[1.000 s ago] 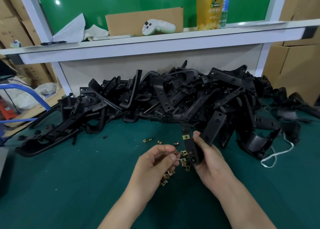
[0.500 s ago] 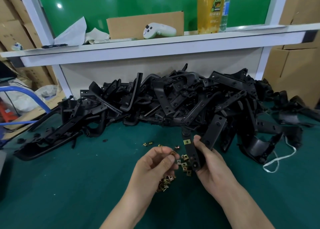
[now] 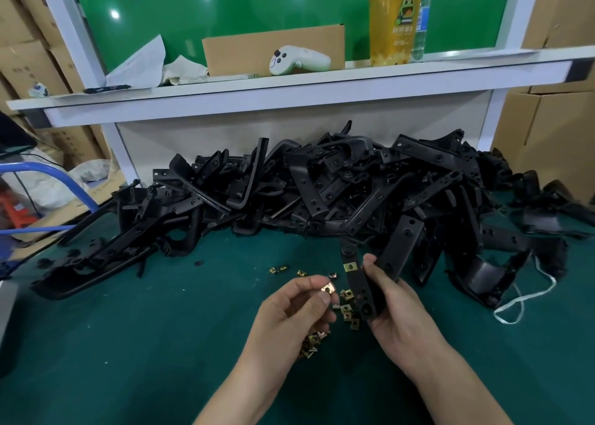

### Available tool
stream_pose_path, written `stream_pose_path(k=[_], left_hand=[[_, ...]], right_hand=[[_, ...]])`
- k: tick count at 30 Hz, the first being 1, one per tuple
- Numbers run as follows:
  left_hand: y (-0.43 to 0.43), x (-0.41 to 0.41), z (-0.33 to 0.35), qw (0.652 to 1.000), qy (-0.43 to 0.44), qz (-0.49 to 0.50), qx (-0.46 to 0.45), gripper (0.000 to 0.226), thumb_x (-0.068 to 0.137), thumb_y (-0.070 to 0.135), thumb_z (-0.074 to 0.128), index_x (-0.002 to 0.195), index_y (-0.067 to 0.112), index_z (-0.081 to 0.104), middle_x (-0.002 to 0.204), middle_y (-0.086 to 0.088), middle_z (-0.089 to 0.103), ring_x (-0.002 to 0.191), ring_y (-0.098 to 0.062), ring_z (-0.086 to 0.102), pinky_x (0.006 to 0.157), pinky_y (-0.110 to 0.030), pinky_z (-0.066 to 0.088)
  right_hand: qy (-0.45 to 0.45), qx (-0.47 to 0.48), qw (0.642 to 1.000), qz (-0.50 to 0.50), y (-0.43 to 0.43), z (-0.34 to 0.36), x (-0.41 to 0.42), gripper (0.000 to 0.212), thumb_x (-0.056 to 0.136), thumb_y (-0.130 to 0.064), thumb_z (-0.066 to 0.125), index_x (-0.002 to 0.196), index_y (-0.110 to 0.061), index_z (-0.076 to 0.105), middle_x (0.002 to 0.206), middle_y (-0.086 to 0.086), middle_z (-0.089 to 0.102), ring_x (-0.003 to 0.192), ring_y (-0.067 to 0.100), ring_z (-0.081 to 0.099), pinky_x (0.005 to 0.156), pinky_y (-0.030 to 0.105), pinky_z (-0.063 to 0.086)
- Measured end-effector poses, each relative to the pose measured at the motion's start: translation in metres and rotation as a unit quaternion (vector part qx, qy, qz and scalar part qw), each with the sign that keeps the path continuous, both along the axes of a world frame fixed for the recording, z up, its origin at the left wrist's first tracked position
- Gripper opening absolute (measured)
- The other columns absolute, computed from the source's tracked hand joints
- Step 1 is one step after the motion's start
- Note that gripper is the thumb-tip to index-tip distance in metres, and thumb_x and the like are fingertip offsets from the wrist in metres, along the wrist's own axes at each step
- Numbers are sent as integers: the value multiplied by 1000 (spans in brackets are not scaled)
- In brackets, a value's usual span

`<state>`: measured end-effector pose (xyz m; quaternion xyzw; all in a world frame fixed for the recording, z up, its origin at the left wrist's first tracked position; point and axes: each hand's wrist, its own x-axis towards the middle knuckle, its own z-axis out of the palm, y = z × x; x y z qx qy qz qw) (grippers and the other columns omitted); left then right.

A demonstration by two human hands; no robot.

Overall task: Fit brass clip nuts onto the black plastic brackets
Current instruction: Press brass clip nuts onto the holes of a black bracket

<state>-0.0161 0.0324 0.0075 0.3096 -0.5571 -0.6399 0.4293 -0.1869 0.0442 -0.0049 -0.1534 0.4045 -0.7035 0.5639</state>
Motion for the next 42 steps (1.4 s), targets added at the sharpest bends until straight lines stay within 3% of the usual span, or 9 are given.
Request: stream_pose_path(k=[7, 13, 17, 20, 24, 29, 34, 42], left_hand=[[-1, 0, 0, 1000, -11, 12, 5, 22, 98, 12, 62, 100, 27, 78, 95, -5, 76, 79, -14, 67, 74, -25, 55], [0, 0, 0, 1000, -28, 11, 1, 24, 98, 14, 62, 102, 32, 77, 97, -4, 76, 80, -13, 69, 76, -24, 56], [1, 0, 0, 999, -36, 11, -1, 24, 98, 15, 63, 102, 33, 77, 99, -4, 77, 82, -13, 69, 79, -27, 57], [3, 0, -1, 999, -49, 9, -5, 21, 98, 14, 63, 102, 29, 77, 99, -4, 77, 81, -12, 69, 81, -29, 57], [4, -2, -2, 997, -73, 5, -20, 18, 98, 11, 62, 108, 21, 73, 97, -5, 77, 80, -11, 68, 80, -26, 56], [6, -6, -2, 996, -88, 2, -31, 17, 98, 11, 63, 109, 19, 73, 92, -9, 75, 79, -11, 67, 78, -23, 55], [7, -6, -3, 994, -100, -7, -43, 17, 97, 12, 64, 110, 20, 72, 85, 2, 74, 78, -8, 68, 76, -19, 54], [6, -5, -4, 994, -101, -3, -41, 17, 96, 12, 65, 110, 21, 71, 85, 4, 74, 78, -7, 68, 75, -19, 54]], right_hand=[[-1, -5, 1000, 8, 1, 0, 0, 33, 95, -20, 65, 126, -9, 66, 107, 8, 73, 96, 22, 68, 90, 38, 52], [5, 1, 1000, -8, -3, -1, 1, 27, 92, -20, 69, 118, -12, 69, 92, 4, 76, 79, 15, 74, 76, 34, 56], [7, 10, 1000, -12, -5, -2, 1, 25, 92, -18, 69, 116, -12, 70, 92, 5, 77, 78, 16, 75, 67, 31, 59], [2, 7, 1000, -5, -5, -3, 1, 24, 93, -18, 69, 116, -11, 70, 93, 6, 77, 77, 18, 75, 62, 31, 60], [10, 3, 1000, 2, -4, -2, 3, 28, 93, -20, 69, 119, -12, 68, 95, 9, 76, 77, 21, 74, 67, 35, 60], [10, -2, 1000, 5, -2, 0, 4, 25, 93, -20, 69, 117, -11, 68, 87, 9, 74, 70, 22, 72, 54, 34, 58], [21, -7, 1000, 11, -2, 0, 4, 29, 92, -24, 70, 118, -10, 66, 81, 5, 73, 69, 21, 71, 57, 36, 58], [21, -7, 1000, 22, -1, 0, 6, 26, 91, -24, 70, 115, -13, 66, 80, 5, 72, 67, 19, 70, 55, 34, 57]])
